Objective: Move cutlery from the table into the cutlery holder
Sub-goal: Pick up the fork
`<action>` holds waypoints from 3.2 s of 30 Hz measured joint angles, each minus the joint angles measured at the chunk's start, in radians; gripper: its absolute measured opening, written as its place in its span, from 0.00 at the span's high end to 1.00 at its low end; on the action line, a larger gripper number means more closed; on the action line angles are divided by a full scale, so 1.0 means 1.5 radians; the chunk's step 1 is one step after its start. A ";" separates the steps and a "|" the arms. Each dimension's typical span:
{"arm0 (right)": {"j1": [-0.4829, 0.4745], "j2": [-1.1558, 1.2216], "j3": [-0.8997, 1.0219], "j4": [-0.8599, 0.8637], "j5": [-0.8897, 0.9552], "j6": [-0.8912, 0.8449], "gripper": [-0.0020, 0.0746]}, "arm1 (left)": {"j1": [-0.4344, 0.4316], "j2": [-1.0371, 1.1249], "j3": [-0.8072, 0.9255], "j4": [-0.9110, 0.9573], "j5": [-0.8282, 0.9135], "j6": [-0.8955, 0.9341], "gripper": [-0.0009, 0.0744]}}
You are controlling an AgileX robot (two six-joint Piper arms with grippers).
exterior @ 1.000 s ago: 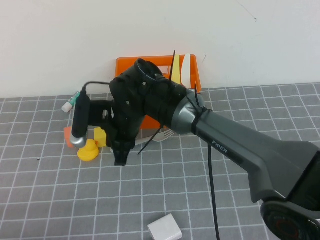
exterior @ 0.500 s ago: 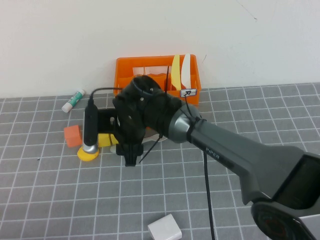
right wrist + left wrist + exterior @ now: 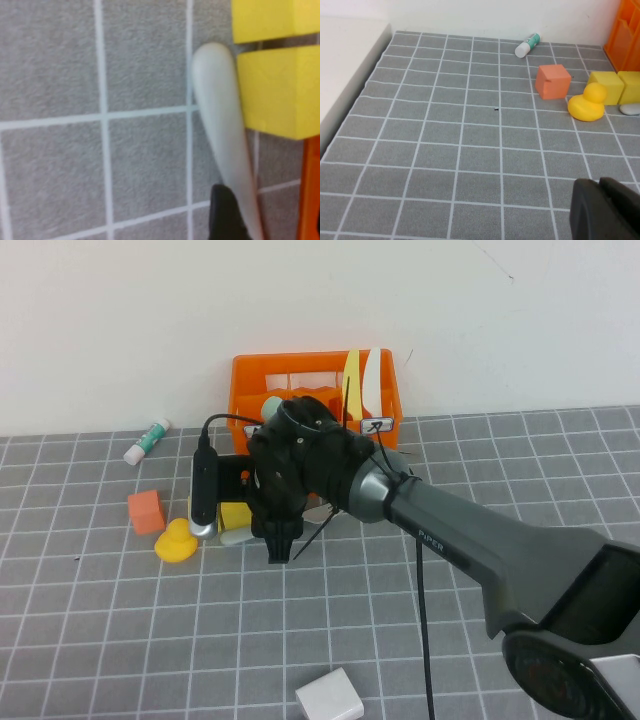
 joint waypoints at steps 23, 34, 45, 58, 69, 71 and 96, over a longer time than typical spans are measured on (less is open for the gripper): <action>-0.008 0.031 0.000 0.031 -0.032 -0.001 0.52 | 0.000 0.000 0.000 0.000 0.000 0.000 0.99; -0.022 0.031 0.000 0.071 -0.030 0.009 0.52 | 0.000 0.000 0.000 0.000 0.000 -0.002 0.99; -0.034 0.031 -0.001 0.110 -0.014 0.038 0.55 | 0.000 0.000 0.000 0.000 0.000 -0.002 0.99; -0.036 0.031 -0.008 0.141 0.065 0.105 0.57 | 0.000 0.000 0.000 0.000 0.000 -0.002 0.99; -0.036 0.024 -0.036 0.185 0.190 0.106 0.80 | 0.000 0.000 0.000 0.000 0.000 -0.001 0.99; -0.035 0.019 -0.038 0.185 0.190 0.106 0.80 | 0.000 0.000 0.000 0.000 0.000 -0.001 0.99; -0.013 0.022 -0.039 0.187 0.157 0.094 0.52 | 0.000 0.000 0.000 0.000 0.000 -0.001 0.99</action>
